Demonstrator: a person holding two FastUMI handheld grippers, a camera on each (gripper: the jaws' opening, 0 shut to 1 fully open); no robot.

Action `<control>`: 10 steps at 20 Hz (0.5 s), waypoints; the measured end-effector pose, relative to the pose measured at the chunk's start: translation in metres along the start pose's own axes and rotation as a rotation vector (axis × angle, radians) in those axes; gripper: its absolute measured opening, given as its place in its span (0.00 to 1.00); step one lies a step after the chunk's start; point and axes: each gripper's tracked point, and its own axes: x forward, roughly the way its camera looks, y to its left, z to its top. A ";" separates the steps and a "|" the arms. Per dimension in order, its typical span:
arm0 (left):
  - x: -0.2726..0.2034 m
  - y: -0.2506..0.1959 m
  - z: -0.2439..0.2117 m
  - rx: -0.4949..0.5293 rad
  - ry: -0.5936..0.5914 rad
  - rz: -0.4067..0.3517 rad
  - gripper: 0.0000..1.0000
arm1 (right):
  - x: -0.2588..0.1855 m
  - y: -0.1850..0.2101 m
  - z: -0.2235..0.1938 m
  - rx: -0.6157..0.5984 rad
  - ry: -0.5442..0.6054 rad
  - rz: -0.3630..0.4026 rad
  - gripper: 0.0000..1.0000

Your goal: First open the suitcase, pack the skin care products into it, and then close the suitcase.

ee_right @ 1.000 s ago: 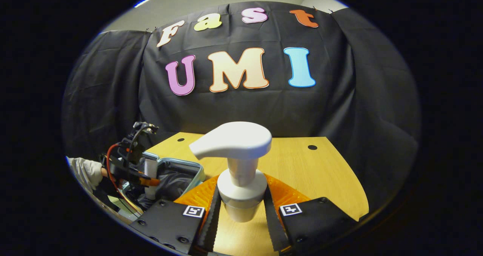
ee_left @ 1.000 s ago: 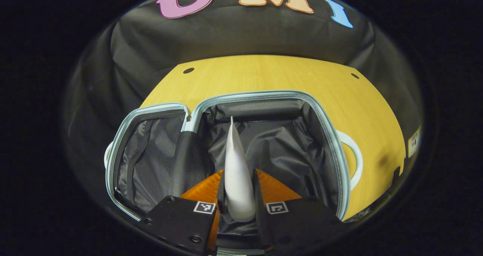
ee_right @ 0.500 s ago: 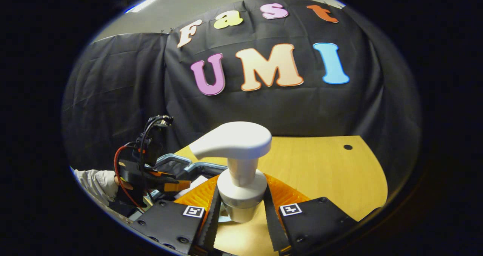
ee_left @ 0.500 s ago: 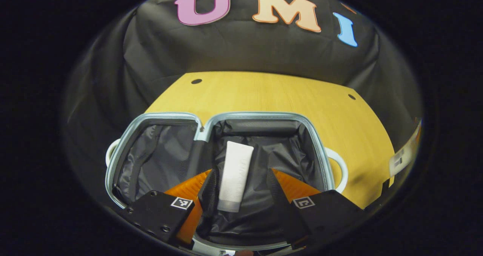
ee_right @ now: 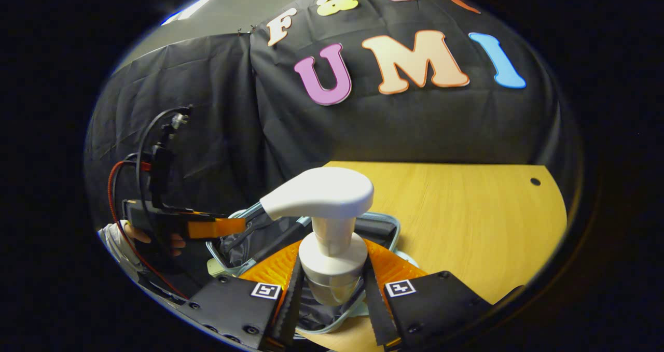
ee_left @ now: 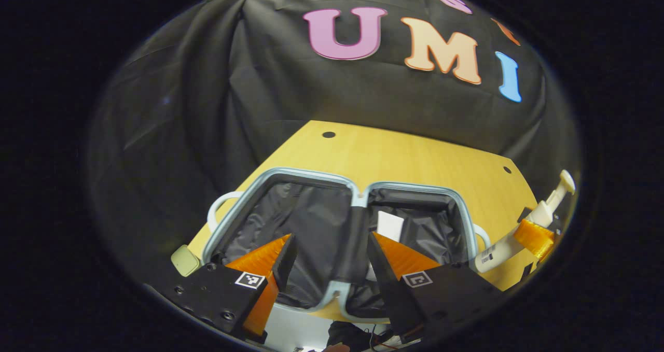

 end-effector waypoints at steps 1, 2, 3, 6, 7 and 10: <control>-0.003 0.012 -0.002 -0.012 0.003 0.017 0.81 | 0.010 0.001 -0.011 0.026 0.032 0.000 0.56; -0.005 0.024 -0.005 -0.024 0.005 0.039 0.81 | 0.020 0.000 -0.024 0.049 0.067 -0.009 0.57; -0.005 0.038 -0.007 -0.035 0.008 0.059 0.79 | 0.029 -0.002 -0.036 0.073 0.102 -0.020 0.58; -0.002 0.069 -0.015 -0.058 0.036 0.098 0.80 | 0.051 -0.016 -0.066 0.147 0.179 -0.099 0.58; 0.001 0.080 -0.015 -0.069 0.045 0.105 0.80 | 0.056 -0.021 -0.072 0.166 0.196 -0.135 0.58; 0.015 0.114 -0.012 -0.112 0.071 0.118 0.81 | 0.068 -0.026 -0.073 0.221 0.192 -0.191 0.57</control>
